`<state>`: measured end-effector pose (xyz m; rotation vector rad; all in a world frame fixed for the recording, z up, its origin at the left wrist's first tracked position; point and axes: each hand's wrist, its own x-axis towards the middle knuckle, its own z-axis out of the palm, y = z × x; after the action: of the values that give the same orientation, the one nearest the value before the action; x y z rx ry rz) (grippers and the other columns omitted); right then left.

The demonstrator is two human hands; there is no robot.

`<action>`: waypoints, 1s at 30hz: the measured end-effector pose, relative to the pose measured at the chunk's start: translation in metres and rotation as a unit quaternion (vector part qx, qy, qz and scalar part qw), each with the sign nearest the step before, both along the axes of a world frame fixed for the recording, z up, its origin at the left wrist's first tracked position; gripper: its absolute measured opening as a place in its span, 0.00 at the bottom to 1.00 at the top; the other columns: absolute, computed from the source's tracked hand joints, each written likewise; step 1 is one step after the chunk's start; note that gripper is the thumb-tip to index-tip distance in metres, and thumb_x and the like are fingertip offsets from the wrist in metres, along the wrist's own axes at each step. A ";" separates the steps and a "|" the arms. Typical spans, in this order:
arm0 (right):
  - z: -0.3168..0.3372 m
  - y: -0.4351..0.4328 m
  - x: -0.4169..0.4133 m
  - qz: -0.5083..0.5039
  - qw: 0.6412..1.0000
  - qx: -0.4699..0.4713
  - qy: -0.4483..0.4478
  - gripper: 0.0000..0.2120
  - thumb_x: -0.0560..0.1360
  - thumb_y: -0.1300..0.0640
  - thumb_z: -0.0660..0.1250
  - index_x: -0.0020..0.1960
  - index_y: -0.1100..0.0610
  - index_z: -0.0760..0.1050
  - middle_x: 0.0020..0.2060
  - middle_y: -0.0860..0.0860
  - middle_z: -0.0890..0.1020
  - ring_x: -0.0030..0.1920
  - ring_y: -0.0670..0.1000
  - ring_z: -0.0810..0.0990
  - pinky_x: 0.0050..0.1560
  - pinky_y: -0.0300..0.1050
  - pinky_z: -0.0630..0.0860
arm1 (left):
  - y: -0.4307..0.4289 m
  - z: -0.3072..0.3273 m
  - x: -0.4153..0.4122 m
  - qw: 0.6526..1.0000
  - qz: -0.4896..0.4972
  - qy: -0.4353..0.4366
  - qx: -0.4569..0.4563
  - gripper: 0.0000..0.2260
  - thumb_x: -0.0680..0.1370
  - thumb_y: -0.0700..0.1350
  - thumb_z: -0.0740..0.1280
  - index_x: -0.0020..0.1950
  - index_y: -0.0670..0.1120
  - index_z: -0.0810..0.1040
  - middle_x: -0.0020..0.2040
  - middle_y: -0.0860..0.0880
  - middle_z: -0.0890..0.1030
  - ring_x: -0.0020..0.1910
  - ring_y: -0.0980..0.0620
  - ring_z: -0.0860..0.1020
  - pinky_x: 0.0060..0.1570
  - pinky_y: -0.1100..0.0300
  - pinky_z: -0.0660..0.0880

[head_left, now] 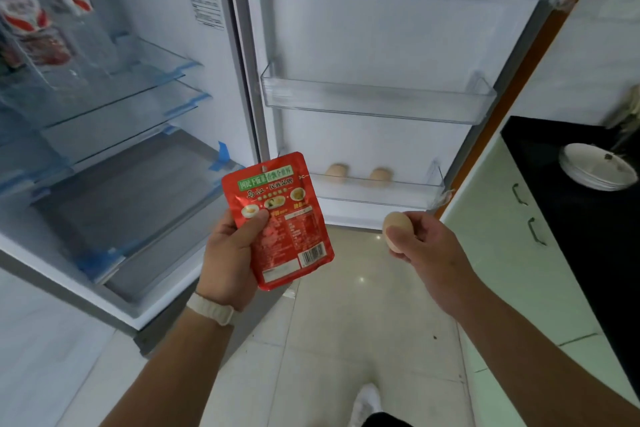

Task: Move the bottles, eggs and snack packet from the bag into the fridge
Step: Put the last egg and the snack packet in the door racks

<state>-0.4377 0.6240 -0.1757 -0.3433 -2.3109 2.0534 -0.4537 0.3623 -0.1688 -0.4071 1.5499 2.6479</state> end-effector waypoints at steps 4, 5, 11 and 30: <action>-0.008 0.000 -0.037 0.001 1.000 0.004 -0.008 0.09 0.70 0.53 0.74 0.50 0.50 0.80 0.43 0.51 0.84 0.42 0.49 0.83 0.57 0.62 0.79 | -0.004 0.004 -0.034 1.000 0.005 0.003 -0.023 0.11 0.82 0.40 0.64 0.63 0.47 0.77 0.58 0.44 0.84 0.54 0.40 0.84 0.54 0.37 0.79; -0.011 0.000 -0.048 0.004 1.000 0.007 -0.009 0.08 0.71 0.54 0.74 0.50 0.50 0.79 0.43 0.50 0.84 0.41 0.48 0.83 0.57 0.61 0.79 | -0.005 0.006 -0.044 1.000 0.009 0.004 -0.027 0.12 0.81 0.40 0.64 0.64 0.46 0.77 0.58 0.44 0.84 0.55 0.39 0.83 0.56 0.35 0.77; -0.016 0.000 -0.117 0.024 0.999 0.036 -0.012 0.13 0.65 0.46 0.72 0.48 0.48 0.79 0.41 0.49 0.84 0.42 0.53 0.83 0.52 0.57 0.80 | -0.004 0.030 -0.103 0.998 0.034 0.041 -0.044 0.12 0.81 0.38 0.63 0.63 0.46 0.77 0.58 0.44 0.84 0.53 0.41 0.84 0.47 0.43 0.82; -0.037 0.031 -0.274 0.159 0.944 0.285 -0.057 0.20 0.66 0.41 0.70 0.52 0.52 0.82 0.41 0.49 0.85 0.42 0.48 0.82 0.44 0.43 0.77 | 0.030 0.111 -0.234 0.942 -0.020 0.318 -0.102 0.13 0.71 0.45 0.73 0.55 0.48 0.83 0.54 0.46 0.85 0.54 0.43 0.83 0.51 0.49 0.80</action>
<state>-0.7112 0.6551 -0.2124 -0.0646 -3.0496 1.3692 -0.6881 0.3926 -0.0581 0.5347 1.9581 2.7390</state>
